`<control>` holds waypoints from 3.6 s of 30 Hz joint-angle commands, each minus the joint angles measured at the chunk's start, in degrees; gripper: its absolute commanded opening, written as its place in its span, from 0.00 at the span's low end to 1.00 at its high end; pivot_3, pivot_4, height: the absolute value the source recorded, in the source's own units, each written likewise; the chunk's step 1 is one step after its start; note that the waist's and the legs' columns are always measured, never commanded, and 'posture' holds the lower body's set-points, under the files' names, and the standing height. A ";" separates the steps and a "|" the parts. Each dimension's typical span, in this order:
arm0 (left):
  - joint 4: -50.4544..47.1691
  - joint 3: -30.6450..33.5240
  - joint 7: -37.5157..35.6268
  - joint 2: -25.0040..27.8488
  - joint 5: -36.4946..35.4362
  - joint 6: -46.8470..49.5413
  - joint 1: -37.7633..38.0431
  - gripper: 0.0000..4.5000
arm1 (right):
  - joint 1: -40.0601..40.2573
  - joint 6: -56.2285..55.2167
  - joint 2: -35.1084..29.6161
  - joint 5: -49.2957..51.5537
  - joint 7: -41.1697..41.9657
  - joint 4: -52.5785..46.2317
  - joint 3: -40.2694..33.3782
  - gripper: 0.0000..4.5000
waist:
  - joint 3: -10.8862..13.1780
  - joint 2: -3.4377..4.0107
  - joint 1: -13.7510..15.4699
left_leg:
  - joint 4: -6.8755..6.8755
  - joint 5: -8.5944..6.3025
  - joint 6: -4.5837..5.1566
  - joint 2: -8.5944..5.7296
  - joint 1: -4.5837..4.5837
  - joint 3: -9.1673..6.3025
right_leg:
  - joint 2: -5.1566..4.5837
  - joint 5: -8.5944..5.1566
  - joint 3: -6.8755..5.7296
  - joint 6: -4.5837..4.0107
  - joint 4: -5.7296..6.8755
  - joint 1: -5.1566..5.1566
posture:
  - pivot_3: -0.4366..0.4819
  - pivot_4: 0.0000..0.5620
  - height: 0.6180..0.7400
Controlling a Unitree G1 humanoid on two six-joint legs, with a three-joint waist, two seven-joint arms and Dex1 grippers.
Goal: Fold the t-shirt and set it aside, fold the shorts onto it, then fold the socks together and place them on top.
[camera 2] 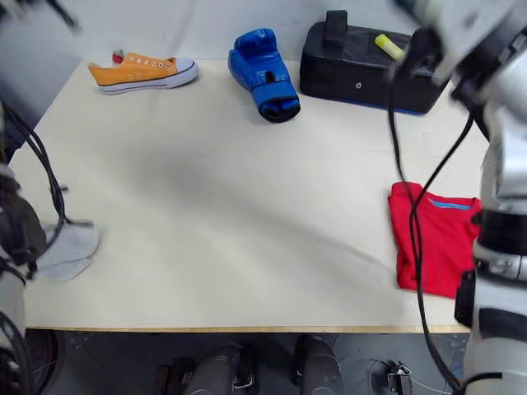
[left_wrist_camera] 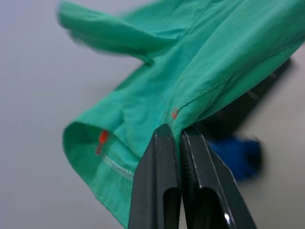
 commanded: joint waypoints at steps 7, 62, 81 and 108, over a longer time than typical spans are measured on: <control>-44.87 -0.04 -6.72 7.38 -3.79 19.79 49.61 0.00 | 31.94 -0.61 -1.34 -2.29 6.29 -12.13 5.04 0.00 | 0.50 -0.09 -0.09 | 0.73 -0.12 0.10 0.12 0.06 -0.16 | -0.02 0.06 0.81 -0.11 -0.08 0.41 | 0.48 0.27 1.00; -37.39 -4.78 -14.48 12.33 -5.31 26.23 43.99 0.55 | 44.17 14.82 -12.35 13.72 24.70 -22.48 -5.51 0.68 | 0.39 -0.48 0.32 | -0.35 1.45 -1.29 0.87 0.50 -0.13 | 1.03 0.07 3.23 -1.79 0.41 0.12 | 0.48 0.27 1.00; -27.68 -7.06 -18.29 15.12 4.87 14.05 43.70 0.55 | 46.34 15.67 -11.82 14.30 24.50 -24.68 -5.31 0.68 | 0.39 -0.49 0.32 | -0.27 1.30 -1.50 0.96 0.34 -0.16 | 1.03 0.18 3.20 -1.88 0.36 0.01 | 0.48 0.27 1.00; -13.67 -8.03 -10.77 4.63 6.71 15.31 32.96 0.00 | 44.43 16.69 -12.04 14.87 24.56 -24.75 -5.15 0.69 | 0.35 -0.47 1.82 | 0.05 1.28 -1.25 0.98 0.25 -0.29 | 1.03 0.25 3.07 -1.88 0.54 0.05 | 0.48 0.27 1.00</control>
